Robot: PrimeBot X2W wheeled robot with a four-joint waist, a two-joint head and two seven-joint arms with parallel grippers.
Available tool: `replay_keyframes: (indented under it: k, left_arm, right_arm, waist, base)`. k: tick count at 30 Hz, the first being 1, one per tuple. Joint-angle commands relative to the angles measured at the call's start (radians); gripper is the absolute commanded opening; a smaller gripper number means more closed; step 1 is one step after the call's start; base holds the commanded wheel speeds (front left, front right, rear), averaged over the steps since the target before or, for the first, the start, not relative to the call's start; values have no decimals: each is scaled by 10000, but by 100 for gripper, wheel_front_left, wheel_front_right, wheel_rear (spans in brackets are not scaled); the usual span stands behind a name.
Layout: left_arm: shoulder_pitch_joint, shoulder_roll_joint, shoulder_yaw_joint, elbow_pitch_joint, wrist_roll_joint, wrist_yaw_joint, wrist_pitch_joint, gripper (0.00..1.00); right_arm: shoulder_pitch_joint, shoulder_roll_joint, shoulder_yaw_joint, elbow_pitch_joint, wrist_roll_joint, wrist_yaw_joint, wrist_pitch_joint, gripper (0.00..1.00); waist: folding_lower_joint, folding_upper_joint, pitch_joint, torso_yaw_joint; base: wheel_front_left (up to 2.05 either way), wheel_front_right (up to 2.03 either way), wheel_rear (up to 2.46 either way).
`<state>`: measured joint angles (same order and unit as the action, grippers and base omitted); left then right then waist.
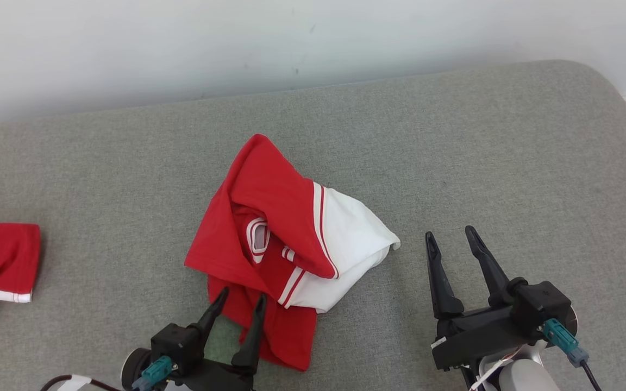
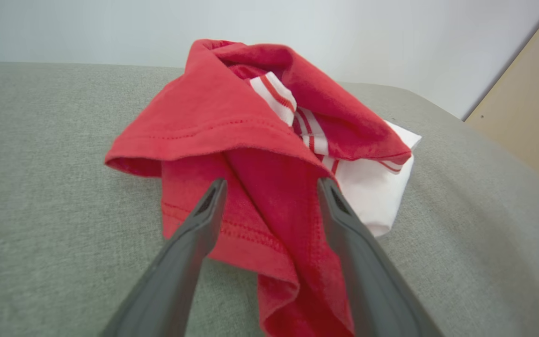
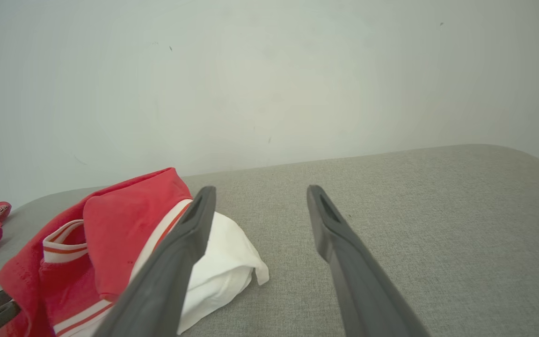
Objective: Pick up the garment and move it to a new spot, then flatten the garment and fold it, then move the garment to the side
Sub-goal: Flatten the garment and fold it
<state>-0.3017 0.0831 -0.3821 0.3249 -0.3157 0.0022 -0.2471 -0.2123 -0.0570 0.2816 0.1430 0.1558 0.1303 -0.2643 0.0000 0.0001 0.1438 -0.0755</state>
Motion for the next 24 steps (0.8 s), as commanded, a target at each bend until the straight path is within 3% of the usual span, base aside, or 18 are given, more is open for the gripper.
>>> replay_keyframes:
  k: [1, 17, 18, 19, 20, 24]
  left_arm:
    - [157, -2, -57, -6, -48, -7, 53, 100]
    - [-443, -105, -411, 24, -271, -24, 186, 100]
    - [-505, -107, -392, 143, -281, -3, 170, 86]
    - [-578, -80, -357, 264, -219, 87, 145, 28]
    - [-662, -16, -307, 414, -162, 136, 100, 0]
    - [-846, 60, -178, 967, -171, 167, 15, 0]
  right_arm:
    - [85, -5, 32, -10, -19, 8, -31, 100]
    - [-56, -95, 248, 93, 32, 8, -32, 100]
    - [-67, -95, 269, 98, 31, 8, -31, 100]
    - [-81, -93, 290, 102, 32, 8, -32, 100]
    - [-93, -91, 314, 108, 36, 8, -32, 100]
    - [-47, -79, 361, 105, 38, 8, -31, 100]
  waist:
    - [0, -1, -7, 12]
    - [0, -1, -37, -110]
    - [0, -1, -39, -126]
    - [0, -1, -39, -142]
    - [0, -1, -43, -159]
    - [0, -1, -62, -202]
  base:
    - [0, 0, 0]
    - [0, 0, 0]
    - [0, 0, 0]
    - [0, 0, 0]
    - [0, 0, 0]
    - [0, 0, 0]
